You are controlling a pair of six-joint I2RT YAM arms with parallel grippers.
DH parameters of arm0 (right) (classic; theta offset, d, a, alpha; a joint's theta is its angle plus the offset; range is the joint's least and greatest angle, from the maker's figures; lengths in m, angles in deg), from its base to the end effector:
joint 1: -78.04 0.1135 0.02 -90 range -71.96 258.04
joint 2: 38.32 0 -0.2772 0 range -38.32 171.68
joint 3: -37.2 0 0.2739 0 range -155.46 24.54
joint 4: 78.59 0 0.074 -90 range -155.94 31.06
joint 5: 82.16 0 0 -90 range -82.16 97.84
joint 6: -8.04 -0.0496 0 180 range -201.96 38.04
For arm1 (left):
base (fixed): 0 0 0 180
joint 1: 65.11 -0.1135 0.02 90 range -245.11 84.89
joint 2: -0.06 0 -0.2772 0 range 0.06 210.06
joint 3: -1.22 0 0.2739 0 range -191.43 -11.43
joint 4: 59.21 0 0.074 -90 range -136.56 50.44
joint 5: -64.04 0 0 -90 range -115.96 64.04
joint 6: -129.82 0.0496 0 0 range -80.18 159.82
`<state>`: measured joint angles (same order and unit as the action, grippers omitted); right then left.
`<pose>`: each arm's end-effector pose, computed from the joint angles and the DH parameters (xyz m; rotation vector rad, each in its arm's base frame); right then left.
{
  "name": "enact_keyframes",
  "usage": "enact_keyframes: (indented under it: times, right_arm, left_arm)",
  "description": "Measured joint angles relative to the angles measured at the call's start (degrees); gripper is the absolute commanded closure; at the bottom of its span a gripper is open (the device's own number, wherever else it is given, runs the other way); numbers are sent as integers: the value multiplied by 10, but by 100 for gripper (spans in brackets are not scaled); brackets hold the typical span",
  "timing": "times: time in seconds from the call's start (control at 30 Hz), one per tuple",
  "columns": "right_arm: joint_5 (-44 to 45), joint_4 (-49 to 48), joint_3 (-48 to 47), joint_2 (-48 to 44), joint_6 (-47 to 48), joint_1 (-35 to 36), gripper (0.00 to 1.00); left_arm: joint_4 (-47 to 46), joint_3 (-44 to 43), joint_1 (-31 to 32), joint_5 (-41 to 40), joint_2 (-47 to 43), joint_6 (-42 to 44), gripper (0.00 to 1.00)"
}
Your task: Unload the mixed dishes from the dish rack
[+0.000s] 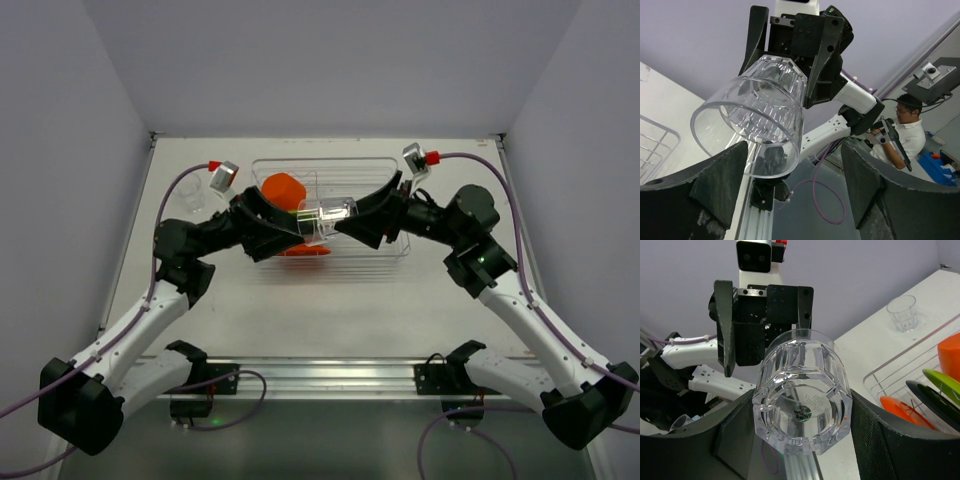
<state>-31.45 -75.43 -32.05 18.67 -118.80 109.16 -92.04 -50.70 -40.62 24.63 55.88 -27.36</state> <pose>0.1957 0.1549 0.4219 -0.5509 1.5251 1.4233 0.1933 -0.1302 0.3752 0.4469 1.4300 -1.8069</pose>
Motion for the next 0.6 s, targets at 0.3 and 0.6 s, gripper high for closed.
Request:
enact_keyframes:
  times: [0.3,0.6]
  right_arm:
    - [-12,-14,5,8,-6,0,100]
    - [-12,-13,5,16,-5,0,100]
  left_arm:
    - [-14,0,12,-1,0,-14,34]
    - [-23,-4,23,-4,9,-26,58]
